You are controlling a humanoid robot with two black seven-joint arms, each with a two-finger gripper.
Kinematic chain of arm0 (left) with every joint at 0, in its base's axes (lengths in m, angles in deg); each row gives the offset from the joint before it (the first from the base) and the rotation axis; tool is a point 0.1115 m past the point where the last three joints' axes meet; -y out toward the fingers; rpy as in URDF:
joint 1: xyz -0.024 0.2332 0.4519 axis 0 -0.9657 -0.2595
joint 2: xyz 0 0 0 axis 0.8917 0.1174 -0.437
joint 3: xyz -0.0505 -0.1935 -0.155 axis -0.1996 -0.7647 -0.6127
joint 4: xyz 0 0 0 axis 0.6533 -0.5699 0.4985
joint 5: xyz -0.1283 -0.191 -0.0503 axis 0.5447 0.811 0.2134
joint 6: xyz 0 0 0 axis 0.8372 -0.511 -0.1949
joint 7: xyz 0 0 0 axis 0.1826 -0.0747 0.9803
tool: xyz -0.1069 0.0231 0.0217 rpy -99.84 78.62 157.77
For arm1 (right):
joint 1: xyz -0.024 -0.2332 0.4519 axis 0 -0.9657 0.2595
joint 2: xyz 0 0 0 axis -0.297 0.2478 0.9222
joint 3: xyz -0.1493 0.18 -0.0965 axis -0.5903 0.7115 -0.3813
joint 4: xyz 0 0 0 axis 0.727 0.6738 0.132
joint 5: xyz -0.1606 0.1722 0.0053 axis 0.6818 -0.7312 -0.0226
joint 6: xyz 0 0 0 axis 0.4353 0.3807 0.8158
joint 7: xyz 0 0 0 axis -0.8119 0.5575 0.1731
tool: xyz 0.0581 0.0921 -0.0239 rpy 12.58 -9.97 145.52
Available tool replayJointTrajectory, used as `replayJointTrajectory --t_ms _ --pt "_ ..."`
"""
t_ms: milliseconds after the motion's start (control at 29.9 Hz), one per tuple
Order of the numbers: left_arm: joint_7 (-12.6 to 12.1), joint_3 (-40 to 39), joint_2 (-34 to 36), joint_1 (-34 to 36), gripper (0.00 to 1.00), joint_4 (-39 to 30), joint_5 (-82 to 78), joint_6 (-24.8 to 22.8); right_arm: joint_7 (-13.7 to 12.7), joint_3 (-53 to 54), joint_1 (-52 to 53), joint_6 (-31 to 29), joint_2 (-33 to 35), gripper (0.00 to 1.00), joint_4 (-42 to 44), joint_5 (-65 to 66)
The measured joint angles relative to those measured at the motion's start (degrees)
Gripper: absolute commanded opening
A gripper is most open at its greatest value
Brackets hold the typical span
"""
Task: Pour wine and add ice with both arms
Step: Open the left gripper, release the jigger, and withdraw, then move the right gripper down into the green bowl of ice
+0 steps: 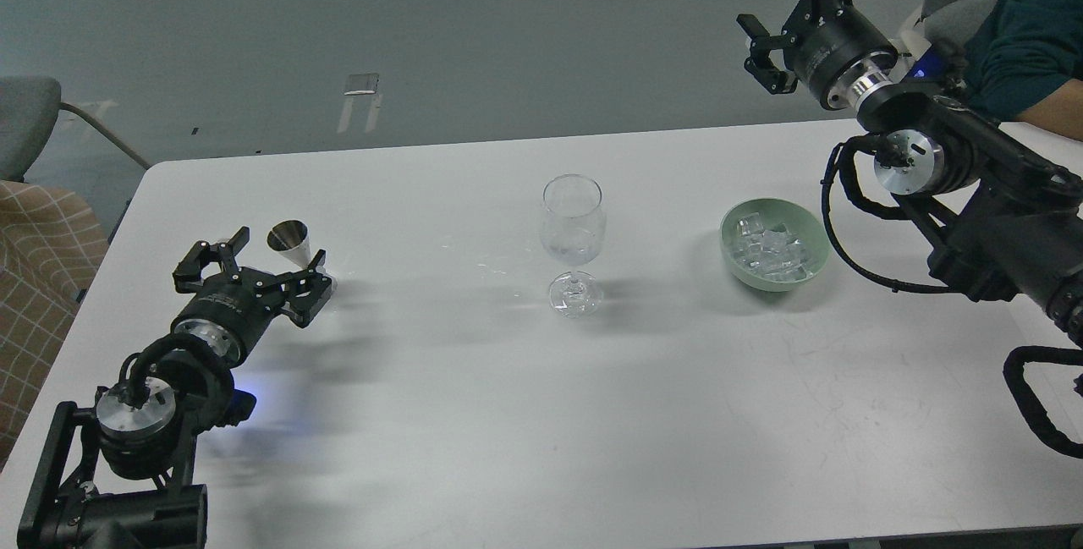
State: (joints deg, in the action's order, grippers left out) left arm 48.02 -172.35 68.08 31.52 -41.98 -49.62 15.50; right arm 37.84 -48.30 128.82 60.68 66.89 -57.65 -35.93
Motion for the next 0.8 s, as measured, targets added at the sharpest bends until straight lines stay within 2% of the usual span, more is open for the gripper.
replayJointTrajectory --t_ms 234,301,401,602,803 --pt "-2.90 -2.81 1.04 -5.49 0.98 -2.51 0.14 -5.38 0.00 0.00 -0.86 0.00 2.16 1.00 -1.83 -0.02" --pt "-4.17 -4.64 1.20 -7.53 0.98 -3.50 0.15 -8.04 0.00 0.00 -1.64 0.00 3.83 1.00 -3.50 -0.02" --pt "-4.74 -7.46 1.39 -10.31 0.98 -4.29 0.16 -12.72 -0.07 0.00 -2.91 0.00 7.09 1.00 -6.83 0.00" --pt "-4.85 -11.02 6.11 -13.89 0.98 -4.47 -0.22 -23.01 -0.16 -3.54 -5.34 0.00 17.91 1.00 -16.78 7.62" --pt "-4.85 -11.17 13.59 -12.34 0.98 -4.34 -2.62 -25.59 0.13 -6.80 -7.82 2.91 28.48 1.00 -27.88 22.95"
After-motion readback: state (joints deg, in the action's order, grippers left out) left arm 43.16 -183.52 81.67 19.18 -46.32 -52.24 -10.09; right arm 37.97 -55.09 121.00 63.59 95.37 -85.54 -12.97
